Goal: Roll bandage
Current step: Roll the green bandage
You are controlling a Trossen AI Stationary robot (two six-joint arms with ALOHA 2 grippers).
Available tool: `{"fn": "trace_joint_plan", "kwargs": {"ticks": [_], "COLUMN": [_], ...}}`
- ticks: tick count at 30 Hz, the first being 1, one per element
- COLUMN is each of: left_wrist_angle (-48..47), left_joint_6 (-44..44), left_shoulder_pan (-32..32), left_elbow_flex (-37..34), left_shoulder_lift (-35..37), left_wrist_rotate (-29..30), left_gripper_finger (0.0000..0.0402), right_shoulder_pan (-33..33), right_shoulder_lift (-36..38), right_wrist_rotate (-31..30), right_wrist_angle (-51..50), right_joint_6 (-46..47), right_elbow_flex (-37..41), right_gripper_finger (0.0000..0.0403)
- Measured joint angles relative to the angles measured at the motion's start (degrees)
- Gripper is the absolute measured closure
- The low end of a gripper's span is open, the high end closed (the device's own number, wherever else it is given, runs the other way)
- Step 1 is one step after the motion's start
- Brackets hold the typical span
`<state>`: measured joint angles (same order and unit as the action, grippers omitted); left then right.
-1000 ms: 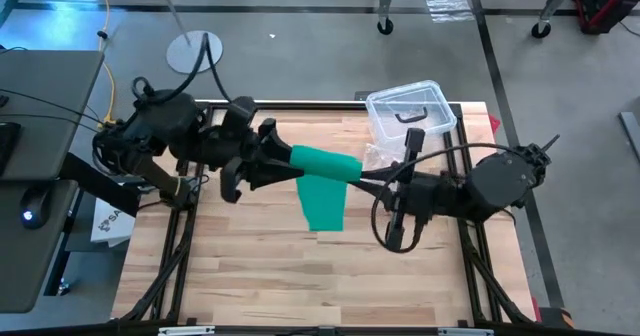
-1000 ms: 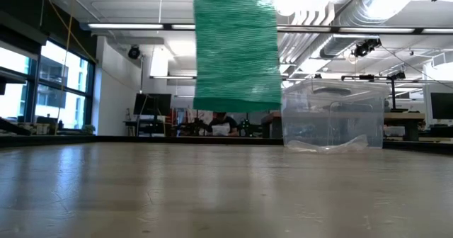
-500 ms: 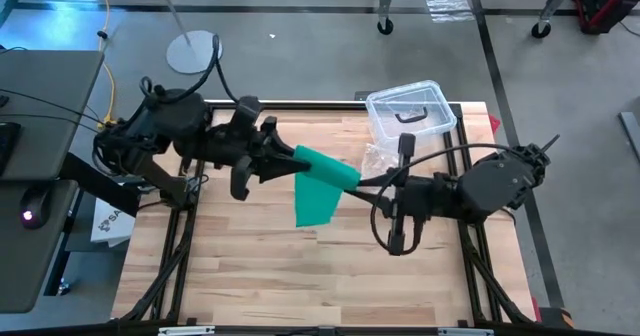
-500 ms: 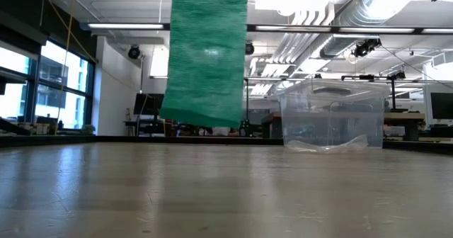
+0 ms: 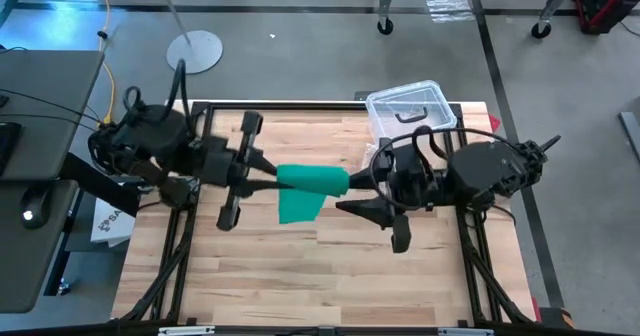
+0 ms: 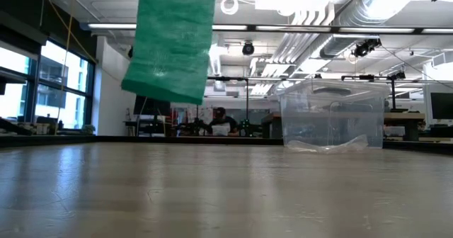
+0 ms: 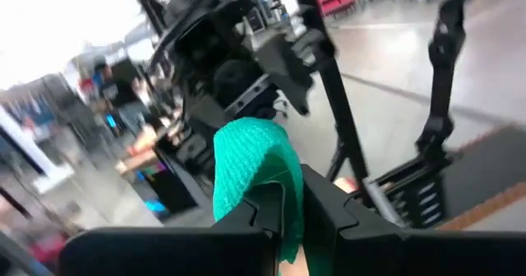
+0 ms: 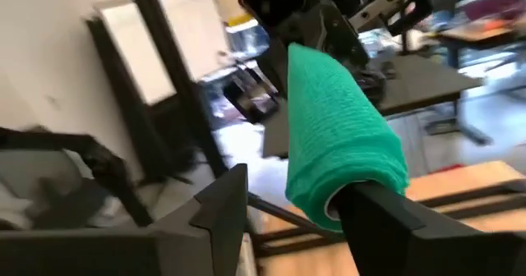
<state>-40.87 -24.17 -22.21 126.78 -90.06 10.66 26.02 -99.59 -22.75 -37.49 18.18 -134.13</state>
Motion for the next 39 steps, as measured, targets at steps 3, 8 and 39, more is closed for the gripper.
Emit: {"fn": "trace_joint_plan", "kwargs": {"ticks": [3, 8, 39], "left_wrist_angle": [1.07, 1.80, 7.00], "left_joint_6": [-1.24, 12.07, 60.10], "left_shoulder_pan": [-0.63, -0.66, 3.25], "left_elbow_flex": [0.01, 0.02, -0.26], "left_shoulder_lift": [0.00, -0.04, -1.55], "left_wrist_rotate": [1.00, 3.36, 3.59], "left_gripper_finger": [0.0366, 0.0333, 0.0387], "right_shoulder_pan": [-0.49, -0.59, 3.65], "right_shoulder_lift": [0.01, 0.09, 2.89], "right_wrist_rotate": [0.29, -3.41, -8.14], "right_wrist_angle": [1.74, 1.81, -13.53], "right_joint_6": [-1.49, -7.22, -24.37], "right_elbow_flex": [0.00, -0.02, -0.04], "right_gripper_finger": [0.0276, 0.0387, 0.0213]}}
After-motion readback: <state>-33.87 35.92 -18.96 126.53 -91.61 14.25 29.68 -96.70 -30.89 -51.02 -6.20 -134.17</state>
